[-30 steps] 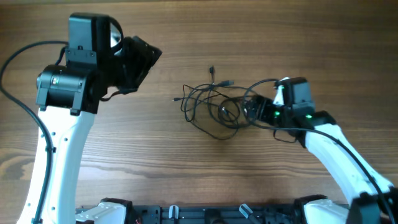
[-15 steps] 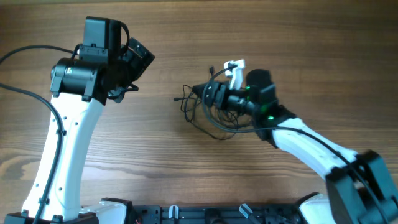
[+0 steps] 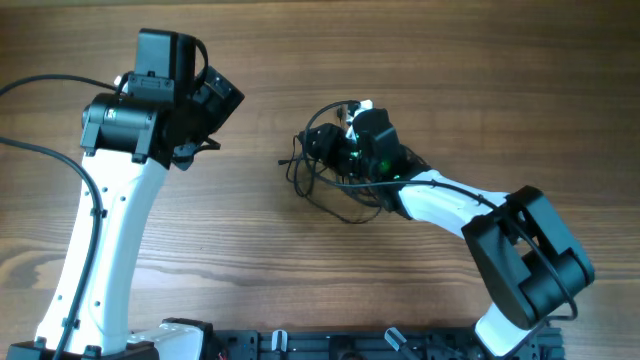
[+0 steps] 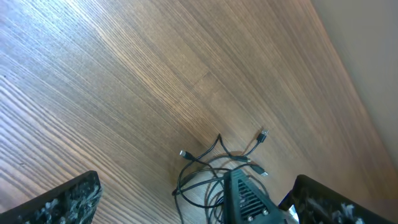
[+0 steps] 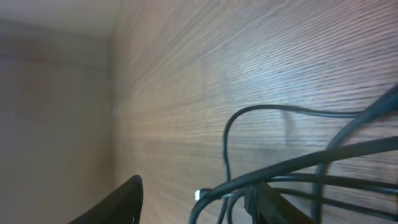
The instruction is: Untangle cables
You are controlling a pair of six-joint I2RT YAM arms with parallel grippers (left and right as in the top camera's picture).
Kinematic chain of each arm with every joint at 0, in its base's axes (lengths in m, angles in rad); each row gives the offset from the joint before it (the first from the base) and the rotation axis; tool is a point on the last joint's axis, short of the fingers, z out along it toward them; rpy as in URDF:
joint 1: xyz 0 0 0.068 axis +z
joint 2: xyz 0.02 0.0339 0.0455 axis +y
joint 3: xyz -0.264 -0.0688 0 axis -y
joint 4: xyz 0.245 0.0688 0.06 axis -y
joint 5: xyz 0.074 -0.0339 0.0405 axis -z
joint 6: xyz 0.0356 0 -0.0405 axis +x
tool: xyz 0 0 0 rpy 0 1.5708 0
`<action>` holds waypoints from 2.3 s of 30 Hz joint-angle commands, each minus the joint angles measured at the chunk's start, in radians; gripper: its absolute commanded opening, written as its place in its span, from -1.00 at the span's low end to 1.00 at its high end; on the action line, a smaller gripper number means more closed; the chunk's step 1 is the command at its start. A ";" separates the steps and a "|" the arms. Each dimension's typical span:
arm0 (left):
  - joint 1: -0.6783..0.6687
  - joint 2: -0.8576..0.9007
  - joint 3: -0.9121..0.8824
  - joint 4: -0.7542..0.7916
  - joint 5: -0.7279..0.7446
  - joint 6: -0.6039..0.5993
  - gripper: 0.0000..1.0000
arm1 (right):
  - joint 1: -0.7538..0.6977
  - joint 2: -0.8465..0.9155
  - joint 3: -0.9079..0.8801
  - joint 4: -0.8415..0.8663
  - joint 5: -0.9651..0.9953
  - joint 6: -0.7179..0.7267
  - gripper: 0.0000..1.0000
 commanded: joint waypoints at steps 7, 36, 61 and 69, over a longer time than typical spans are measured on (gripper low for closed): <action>0.003 0.005 -0.004 -0.030 0.016 0.010 1.00 | -0.019 0.038 0.020 0.216 -0.112 0.032 -0.91; -0.357 0.677 -0.101 0.162 0.270 0.326 0.40 | -0.806 -0.694 0.362 -0.883 -0.259 -0.860 -0.91; 0.253 0.640 -0.465 0.205 0.023 0.145 0.31 | -0.872 -0.335 0.598 -1.503 0.182 -0.649 -0.42; 0.120 0.162 -0.465 0.342 0.413 0.299 1.00 | -0.869 -0.085 0.597 -1.510 0.196 -0.645 0.79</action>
